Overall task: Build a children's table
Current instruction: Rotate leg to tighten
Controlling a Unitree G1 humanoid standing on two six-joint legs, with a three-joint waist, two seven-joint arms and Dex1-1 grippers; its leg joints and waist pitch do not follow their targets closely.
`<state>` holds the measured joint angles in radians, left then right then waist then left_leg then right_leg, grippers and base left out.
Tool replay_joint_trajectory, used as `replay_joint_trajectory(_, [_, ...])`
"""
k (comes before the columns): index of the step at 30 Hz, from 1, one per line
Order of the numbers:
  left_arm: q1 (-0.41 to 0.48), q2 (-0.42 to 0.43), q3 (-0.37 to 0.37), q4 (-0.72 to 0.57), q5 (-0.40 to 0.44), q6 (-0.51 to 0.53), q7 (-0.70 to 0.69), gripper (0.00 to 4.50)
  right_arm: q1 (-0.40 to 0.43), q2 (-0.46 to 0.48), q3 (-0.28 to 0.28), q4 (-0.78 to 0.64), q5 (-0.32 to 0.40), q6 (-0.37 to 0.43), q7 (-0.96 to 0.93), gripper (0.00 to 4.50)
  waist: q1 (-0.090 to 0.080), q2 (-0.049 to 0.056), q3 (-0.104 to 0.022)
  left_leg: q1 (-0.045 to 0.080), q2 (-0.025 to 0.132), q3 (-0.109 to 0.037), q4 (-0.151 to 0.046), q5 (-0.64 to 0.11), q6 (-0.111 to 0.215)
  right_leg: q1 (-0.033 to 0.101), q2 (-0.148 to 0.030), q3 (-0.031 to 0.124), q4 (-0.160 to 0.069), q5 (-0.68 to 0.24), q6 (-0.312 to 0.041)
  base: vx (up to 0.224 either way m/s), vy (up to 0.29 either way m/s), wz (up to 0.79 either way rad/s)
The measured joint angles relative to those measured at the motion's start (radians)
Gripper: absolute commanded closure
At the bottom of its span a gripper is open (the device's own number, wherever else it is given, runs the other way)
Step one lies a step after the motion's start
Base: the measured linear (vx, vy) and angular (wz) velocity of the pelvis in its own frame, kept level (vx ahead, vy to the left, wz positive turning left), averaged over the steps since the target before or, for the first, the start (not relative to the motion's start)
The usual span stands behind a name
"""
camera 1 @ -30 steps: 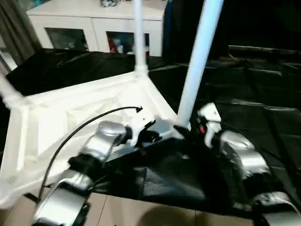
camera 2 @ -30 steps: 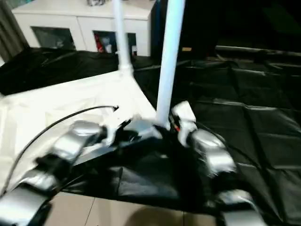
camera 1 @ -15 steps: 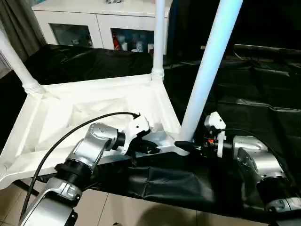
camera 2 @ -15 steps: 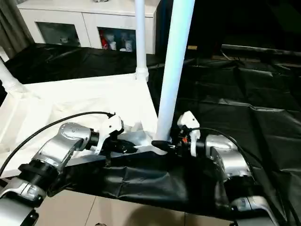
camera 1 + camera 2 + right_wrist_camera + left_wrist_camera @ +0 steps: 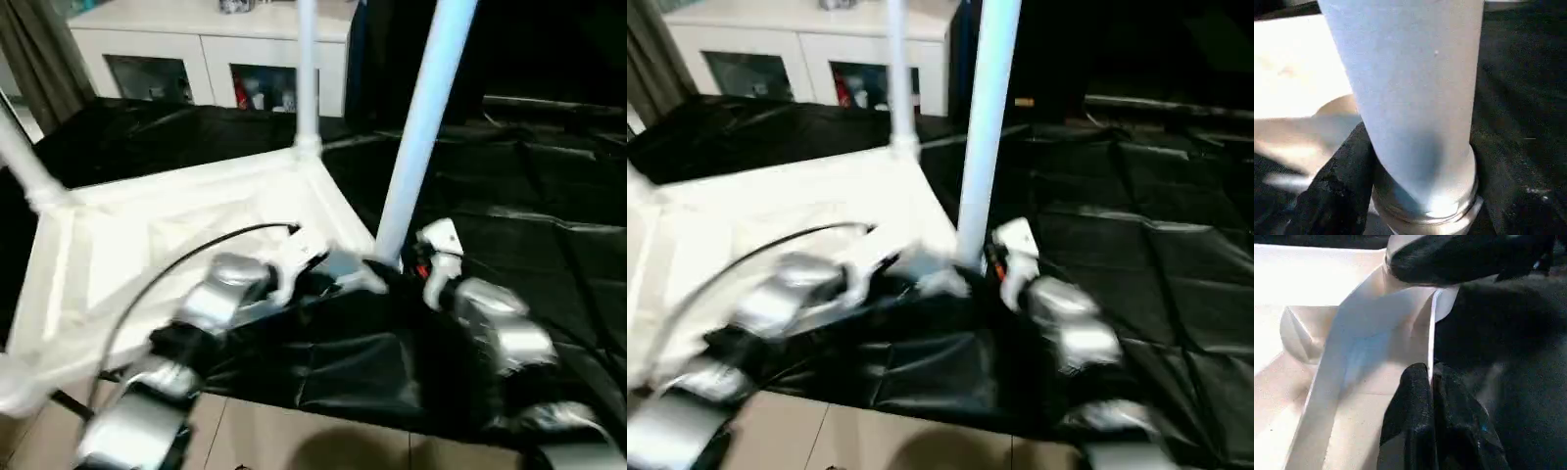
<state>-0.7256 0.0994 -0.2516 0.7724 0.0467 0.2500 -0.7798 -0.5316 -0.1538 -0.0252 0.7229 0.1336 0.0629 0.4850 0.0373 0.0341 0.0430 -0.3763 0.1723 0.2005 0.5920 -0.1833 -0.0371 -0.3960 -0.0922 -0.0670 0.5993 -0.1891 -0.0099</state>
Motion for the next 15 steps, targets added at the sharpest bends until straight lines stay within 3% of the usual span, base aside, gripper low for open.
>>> replay_joint_trajectory(6, [-0.029, -0.024, 0.019, 0.052, 0.009, -0.017, 0.047, 4.5, -0.046, 0.052, -0.013, 0.058, -0.027, -0.03, -0.121, 1.88, -0.003, 0.001, -0.001, 0.0, 0.0, 0.0, 0.0, 0.0, 0.0, 0.0, 0.0, 0.0, -0.001, 0.003, -0.005, 0.0, 0.0, 0.0])
replay_joint_trajectory(8, [-0.031, -0.024, 0.019, 0.062, 0.009, -0.03, 0.047, 4.5, -0.05, 0.053, -0.015, 0.066, -0.026, -0.034, -0.12, 1.19, -0.002, 0.002, -0.002, 0.0, 0.0, 0.0, -0.001, 0.0, 0.001, 0.0, 0.0, 0.0, -0.001, 0.003, -0.004, 0.0, 0.0, 0.0])
replay_joint_trajectory(9, [-0.032, -0.023, 0.019, 0.064, 0.009, -0.032, 0.045, 4.5, -0.05, 0.052, -0.016, 0.066, -0.027, -0.035, -0.119, 1.19, -0.002, 0.002, -0.002, 0.0, 0.0, 0.0, -0.001, 0.0, 0.001, 0.0, 0.0, -0.001, -0.001, 0.003, -0.004, 0.0, 0.0, 0.0])
replay_joint_trajectory(12, [-0.022, 0.006, 0.016, 0.046, 0.009, -0.042, -0.015, 4.5, -0.045, 0.02, 0.016, 0.066, -0.049, -0.056, -0.025, 0.9, -0.004, 0.001, -0.001, -0.001, 0.0, 0.0, -0.001, 0.0, 0.001, -0.001, 0.0, -0.001, 0.0, 0.003, -0.004, 0.0, 0.0, 0.0])
replay_joint_trajectory(15, [0.001, 0.036, 0.014, 0.014, 0.009, -0.052, -0.079, 4.5, -0.035, -0.017, 0.035, 0.063, -0.051, -0.067, 0.092, 0.9, -0.005, 0.0, -0.001, -0.002, 0.002, 0.0, -0.001, 0.0, 0.001, -0.002, 0.001, -0.002, 0.0, 0.003, -0.004, 0.0, 0.0, 0.0])
